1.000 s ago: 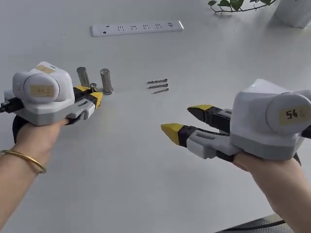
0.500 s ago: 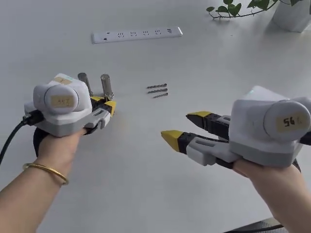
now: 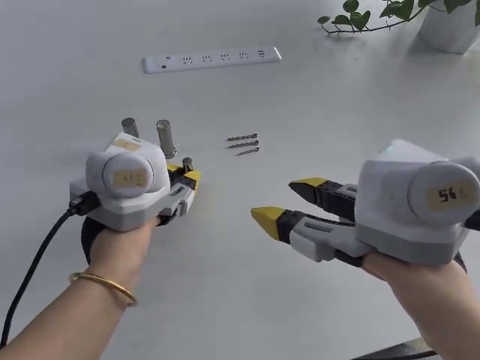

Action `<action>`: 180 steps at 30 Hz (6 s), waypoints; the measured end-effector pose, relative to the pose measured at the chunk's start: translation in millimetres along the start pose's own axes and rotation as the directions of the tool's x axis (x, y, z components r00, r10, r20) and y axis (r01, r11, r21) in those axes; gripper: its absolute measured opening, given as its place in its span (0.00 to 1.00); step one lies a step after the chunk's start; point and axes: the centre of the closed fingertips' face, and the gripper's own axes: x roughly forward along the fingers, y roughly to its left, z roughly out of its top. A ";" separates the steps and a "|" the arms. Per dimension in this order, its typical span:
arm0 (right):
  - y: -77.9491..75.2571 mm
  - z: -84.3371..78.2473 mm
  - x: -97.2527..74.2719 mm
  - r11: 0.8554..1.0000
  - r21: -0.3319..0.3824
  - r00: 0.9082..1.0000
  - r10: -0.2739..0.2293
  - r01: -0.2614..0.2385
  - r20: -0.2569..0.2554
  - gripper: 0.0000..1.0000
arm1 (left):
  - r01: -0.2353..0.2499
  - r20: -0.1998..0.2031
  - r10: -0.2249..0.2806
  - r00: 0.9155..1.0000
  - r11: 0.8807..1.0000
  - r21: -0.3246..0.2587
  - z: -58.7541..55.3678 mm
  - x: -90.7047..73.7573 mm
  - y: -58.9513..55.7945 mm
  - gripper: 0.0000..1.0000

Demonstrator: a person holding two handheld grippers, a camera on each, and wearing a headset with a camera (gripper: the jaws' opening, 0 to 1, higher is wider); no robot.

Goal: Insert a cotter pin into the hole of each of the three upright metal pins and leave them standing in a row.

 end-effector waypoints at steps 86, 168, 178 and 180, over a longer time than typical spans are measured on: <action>-90.0 6.5 136.8 0.825 -0.421 0.848 0.124 -0.376 -0.515 0.14 | -0.011 0.055 0.013 0.998 0.999 -0.037 9.9 -82.6 1.6 0.99; -0.8 13.3 75.4 0.571 -0.642 0.841 0.178 -0.511 -0.511 0.00 | -0.010 0.014 0.012 1.000 0.988 -0.154 1.7 -115.9 -1.8 0.55; 29.0 23.1 58.9 0.493 -0.704 0.858 0.240 -0.511 -0.454 0.00 | 0.080 0.041 -0.072 0.997 0.970 -0.228 11.5 -106.6 -20.8 0.39; 34.7 24.8 57.1 0.471 -0.720 0.860 0.257 -0.510 -0.441 0.00 | 0.092 0.046 -0.083 0.995 0.966 -0.243 13.3 -105.4 -24.3 0.35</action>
